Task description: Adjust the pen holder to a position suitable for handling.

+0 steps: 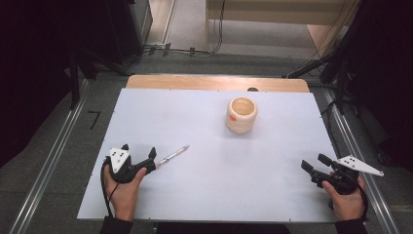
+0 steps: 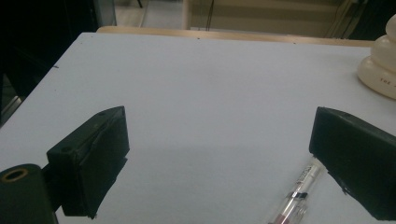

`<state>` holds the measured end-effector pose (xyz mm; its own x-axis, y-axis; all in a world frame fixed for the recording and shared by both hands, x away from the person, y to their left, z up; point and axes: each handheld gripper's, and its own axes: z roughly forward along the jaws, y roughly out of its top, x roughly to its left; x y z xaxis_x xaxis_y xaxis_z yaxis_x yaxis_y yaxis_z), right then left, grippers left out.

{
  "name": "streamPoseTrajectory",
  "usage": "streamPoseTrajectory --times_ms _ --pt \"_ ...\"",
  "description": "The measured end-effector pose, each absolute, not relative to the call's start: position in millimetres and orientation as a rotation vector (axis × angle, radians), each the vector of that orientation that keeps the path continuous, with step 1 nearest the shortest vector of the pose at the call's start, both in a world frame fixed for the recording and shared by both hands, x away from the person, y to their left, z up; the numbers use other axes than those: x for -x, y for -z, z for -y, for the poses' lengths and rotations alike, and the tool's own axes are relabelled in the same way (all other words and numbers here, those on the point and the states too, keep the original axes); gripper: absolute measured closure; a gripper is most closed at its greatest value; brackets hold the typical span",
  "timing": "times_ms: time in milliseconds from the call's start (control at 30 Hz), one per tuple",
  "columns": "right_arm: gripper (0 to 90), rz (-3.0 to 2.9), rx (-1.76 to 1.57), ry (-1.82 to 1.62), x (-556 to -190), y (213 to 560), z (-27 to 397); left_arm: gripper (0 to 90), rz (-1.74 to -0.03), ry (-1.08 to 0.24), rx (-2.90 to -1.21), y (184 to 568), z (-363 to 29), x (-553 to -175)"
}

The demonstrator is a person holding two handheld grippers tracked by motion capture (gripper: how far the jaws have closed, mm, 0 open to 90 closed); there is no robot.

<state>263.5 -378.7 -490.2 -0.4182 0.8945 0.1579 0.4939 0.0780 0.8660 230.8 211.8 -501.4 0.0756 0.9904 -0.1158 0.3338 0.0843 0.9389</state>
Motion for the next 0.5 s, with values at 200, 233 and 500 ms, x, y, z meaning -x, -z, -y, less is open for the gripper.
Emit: streamPoseTrajectory --times_ms 200,233,500 --pt "19.9 -1.945 -1.37 -1.292 -263.4 490.7 379.0 5.4 -1.423 -0.882 -1.411 501.8 -211.4 -231.3" --pt "19.8 -1.943 -1.369 -1.293 -263.5 490.8 379.2 5.4 -1.423 -0.88 -1.413 502.0 -211.7 -231.7" --pt "19.9 -1.937 -1.372 -1.299 -262.3 491.0 380.5 5.4 -1.422 -0.872 -1.424 502.5 -210.5 -233.2"
